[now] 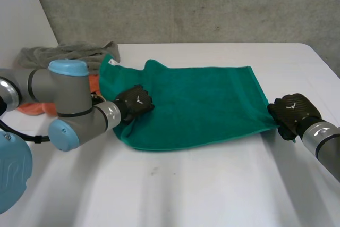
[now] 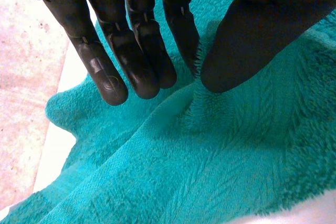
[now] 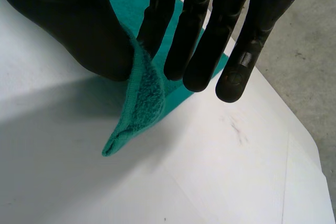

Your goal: Fold the laundry.

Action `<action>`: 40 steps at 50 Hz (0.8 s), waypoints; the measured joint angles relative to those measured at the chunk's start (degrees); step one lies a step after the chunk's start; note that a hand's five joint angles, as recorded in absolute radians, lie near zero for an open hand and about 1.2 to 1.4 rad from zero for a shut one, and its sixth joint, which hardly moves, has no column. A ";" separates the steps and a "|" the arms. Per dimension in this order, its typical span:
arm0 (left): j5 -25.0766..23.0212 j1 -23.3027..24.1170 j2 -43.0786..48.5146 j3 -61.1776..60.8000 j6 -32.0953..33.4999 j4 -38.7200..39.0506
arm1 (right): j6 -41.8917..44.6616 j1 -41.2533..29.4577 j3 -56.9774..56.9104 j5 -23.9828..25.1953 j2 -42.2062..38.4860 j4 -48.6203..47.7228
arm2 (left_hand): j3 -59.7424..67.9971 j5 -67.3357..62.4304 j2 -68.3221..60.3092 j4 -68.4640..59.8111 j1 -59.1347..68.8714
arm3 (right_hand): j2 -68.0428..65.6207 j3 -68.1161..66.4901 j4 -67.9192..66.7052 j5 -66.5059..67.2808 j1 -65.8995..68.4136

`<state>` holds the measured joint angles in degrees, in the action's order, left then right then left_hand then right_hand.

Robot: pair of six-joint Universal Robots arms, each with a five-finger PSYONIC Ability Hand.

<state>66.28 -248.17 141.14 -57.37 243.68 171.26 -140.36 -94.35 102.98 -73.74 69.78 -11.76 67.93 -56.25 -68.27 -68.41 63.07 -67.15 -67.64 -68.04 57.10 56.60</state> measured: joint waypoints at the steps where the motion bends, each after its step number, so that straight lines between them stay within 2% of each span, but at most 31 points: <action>1: 0.00 0.00 0.00 0.00 0.00 0.00 | 0.00 0.00 0.00 0.00 0.00 0.00 | 0.00 0.00 0.00 0.00 0.00 | 0.00 0.00 0.00 0.00 0.00; 5: 1.96 -0.22 -0.98 -0.83 -0.06 0.21 | 0.06 0.52 -0.14 -0.04 0.08 0.13 | 0.03 0.00 -0.02 -0.10 0.00 | 0.00 0.00 0.00 0.00 0.00; 13: 10.46 -1.62 -10.22 -11.16 -1.49 0.58 | 4.48 2.37 -1.34 -0.35 2.12 5.37 | 0.05 0.00 -0.10 -0.20 0.00 | 0.00 0.00 0.00 0.00 0.00; 17: 15.31 -2.66 -17.50 -19.13 -5.38 1.20 | 9.33 3.90 -2.58 -0.49 4.82 12.56 | 0.05 0.00 -0.11 -0.20 0.00 | 0.00 0.00 0.00 0.00 0.00; 20: 17.16 -3.10 -21.06 -22.78 -8.30 1.49 | 11.35 4.69 -3.03 -0.50 5.96 15.81 | 0.05 0.00 -0.11 -0.20 0.00 | 0.00 0.00 0.00 0.00 0.00; 23: 20.07 -3.81 -29.66 -31.22 -16.42 1.76 | 16.82 6.86 -3.76 -0.43 9.26 24.69 | 0.06 0.00 -0.15 -0.20 0.00 | 0.00 0.00 0.00 0.00 0.00; 27: 21.19 -3.96 -40.42 -41.36 -25.65 0.86 | 23.16 9.58 -3.25 -0.29 13.68 34.65 | 0.06 0.00 -0.16 -0.21 0.00 | 0.00 0.00 0.00 0.00 0.00; 31: 21.09 -3.92 -49.30 -49.12 -31.30 -0.94 | 28.00 12.42 -2.20 -0.12 17.41 42.00 | 0.07 0.00 -0.16 -0.21 0.00 | 0.00 0.00 0.00 0.00 0.00; 34: 20.77 -3.94 -55.04 -53.87 -34.47 -2.27 | 31.06 14.50 -1.37 0.06 19.35 45.82 | 0.16 0.00 -0.18 -0.22 0.00 | 0.00 0.00 0.00 0.00 0.00; 40: 20.37 -4.01 -59.72 -57.44 -37.86 -2.85 | 33.60 16.11 -1.01 0.49 19.86 47.18 | 0.30 0.00 -0.27 -0.22 0.00 | 0.00 0.00 0.00 0.00 0.00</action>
<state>86.66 -252.18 81.42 -114.81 205.82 168.41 -106.76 -78.24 101.97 -73.25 89.64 35.42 68.23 -56.25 -68.54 -68.63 63.07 -67.15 -67.64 -68.04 57.10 56.60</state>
